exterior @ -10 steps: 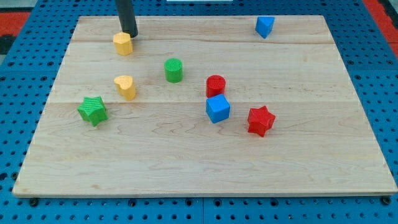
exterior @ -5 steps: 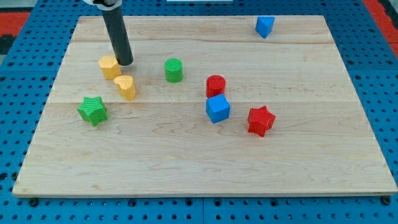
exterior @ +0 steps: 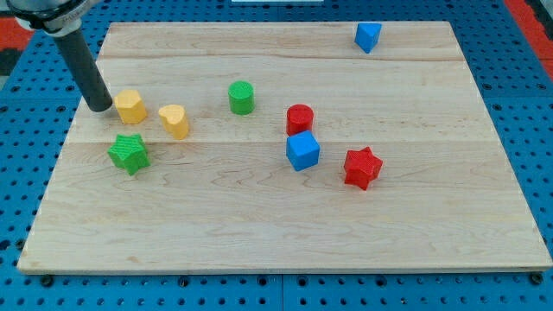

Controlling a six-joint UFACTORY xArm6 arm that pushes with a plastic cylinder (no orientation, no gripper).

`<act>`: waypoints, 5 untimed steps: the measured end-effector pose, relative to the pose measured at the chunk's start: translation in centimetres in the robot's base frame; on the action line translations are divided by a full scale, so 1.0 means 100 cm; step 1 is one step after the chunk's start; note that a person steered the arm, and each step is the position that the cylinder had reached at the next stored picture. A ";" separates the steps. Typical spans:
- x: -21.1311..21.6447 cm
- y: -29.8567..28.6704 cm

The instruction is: Move the yellow hexagon above the green star

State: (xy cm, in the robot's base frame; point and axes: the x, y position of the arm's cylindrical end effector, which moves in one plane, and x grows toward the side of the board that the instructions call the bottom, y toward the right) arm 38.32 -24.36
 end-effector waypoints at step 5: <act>0.008 0.052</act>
State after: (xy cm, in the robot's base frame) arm 39.09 -19.20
